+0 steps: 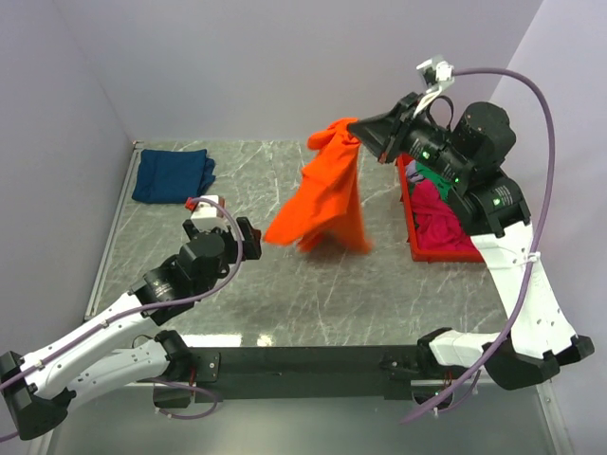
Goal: Fold and stack the t-shirts
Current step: Move the tshirt to the center of the board
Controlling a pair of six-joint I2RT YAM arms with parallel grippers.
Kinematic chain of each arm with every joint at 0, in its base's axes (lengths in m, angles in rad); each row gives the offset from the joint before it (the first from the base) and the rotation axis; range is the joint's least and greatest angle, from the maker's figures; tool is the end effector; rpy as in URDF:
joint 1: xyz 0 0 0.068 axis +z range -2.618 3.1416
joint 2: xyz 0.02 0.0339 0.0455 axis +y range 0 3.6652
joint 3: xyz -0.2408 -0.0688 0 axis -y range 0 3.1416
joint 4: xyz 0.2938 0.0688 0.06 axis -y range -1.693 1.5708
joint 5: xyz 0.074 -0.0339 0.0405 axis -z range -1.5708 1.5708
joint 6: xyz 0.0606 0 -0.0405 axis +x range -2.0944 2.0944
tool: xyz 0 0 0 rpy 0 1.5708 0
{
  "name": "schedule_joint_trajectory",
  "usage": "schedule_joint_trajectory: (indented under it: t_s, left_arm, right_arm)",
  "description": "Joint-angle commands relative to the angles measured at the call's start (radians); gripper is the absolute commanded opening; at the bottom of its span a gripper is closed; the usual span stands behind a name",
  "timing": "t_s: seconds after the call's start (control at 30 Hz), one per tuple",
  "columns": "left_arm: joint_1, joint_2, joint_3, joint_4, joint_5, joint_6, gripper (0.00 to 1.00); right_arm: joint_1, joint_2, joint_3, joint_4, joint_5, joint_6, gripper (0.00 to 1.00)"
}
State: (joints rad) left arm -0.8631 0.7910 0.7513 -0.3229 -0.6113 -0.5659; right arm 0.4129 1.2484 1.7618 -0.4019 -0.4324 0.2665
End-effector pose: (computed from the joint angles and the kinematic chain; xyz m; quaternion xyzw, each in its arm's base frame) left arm 0.1969 -0.1766 0.2892 -0.0528 0.8015 -0.1679 0.5715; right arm 0.2631 0.1430 0.5528 -0.2071 0.6377 0.3774 0.6388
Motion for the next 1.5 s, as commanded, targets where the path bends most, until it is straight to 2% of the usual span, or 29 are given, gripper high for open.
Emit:
schedule_joint_trajectory:
  t_s: [0.0,0.1,0.2,0.23,0.3,0.33,0.37,0.4,0.47,0.5,0.6,0.8,0.97,1.1,1.27,1.37,1.47]
  left_arm:
    - [0.004,-0.018,-0.012,0.016,-0.024,-0.011,0.99]
    - [0.003,-0.012,-0.012,0.022,-0.019,-0.017,0.99]
    - [0.003,-0.01,-0.02,0.025,-0.015,-0.019,0.99]
    - [0.003,-0.009,-0.024,0.025,-0.016,-0.019,0.99]
    - [0.004,-0.004,-0.027,0.022,-0.024,-0.017,0.99]
    - [0.004,-0.003,-0.029,0.012,-0.027,-0.019,0.99]
    - [0.004,0.002,-0.03,0.005,-0.036,-0.022,0.99]
    - [0.003,0.013,-0.032,-0.004,-0.039,-0.025,0.99]
    - [0.003,0.037,-0.036,-0.041,-0.051,-0.04,0.99]
    - [0.004,0.046,-0.043,-0.054,-0.056,-0.049,0.99]
    - [0.003,0.082,-0.076,-0.087,-0.033,-0.101,0.99]
    - [-0.042,0.077,-0.202,-0.008,0.122,-0.199,0.95]
    - [-0.096,0.045,-0.253,-0.125,0.168,-0.373,0.92]
    - [-0.18,0.034,-0.3,-0.182,0.235,-0.497,0.88]
    - [-0.338,0.047,-0.308,-0.347,0.249,-0.696,0.86]
    - [-0.407,0.03,-0.317,-0.376,0.245,-0.779,0.83]
    - [-0.424,0.037,-0.345,-0.345,0.266,-0.813,0.75]
  right_arm:
    - [0.006,-0.067,-0.051,0.173,-0.204,0.036,0.0]
    - [0.007,-0.076,-0.085,0.157,-0.145,0.028,0.0]
    - [0.009,-0.089,-0.18,0.091,0.091,-0.001,0.04]
    - [0.009,-0.09,-0.212,0.078,0.257,-0.003,0.04]
    - [0.006,-0.08,-0.307,0.049,0.436,0.014,0.09]
    - [0.003,-0.073,-0.336,0.013,0.534,0.02,0.24]
    - [0.003,-0.048,-0.384,-0.011,0.682,0.028,0.32]
    - [0.001,-0.031,-0.403,-0.058,0.734,0.043,0.46]
    - [0.001,0.014,-0.455,-0.1,0.817,0.065,0.52]
    - [0.003,0.023,-0.476,-0.112,0.816,0.069,0.6]
    - [0.01,0.017,-0.59,-0.063,0.744,0.085,0.7]
    - [0.029,-0.072,-0.808,0.035,0.607,0.109,0.7]
    - [0.029,-0.147,-0.936,0.054,0.578,0.134,0.7]
    - [0.029,-0.172,-0.983,0.066,0.574,0.142,0.7]
    - [0.029,-0.178,-1.001,0.072,0.577,0.142,0.7]
    - [0.03,-0.179,-1.009,0.081,0.563,0.142,0.7]
    - [0.03,-0.178,-1.016,0.089,0.554,0.142,0.7]
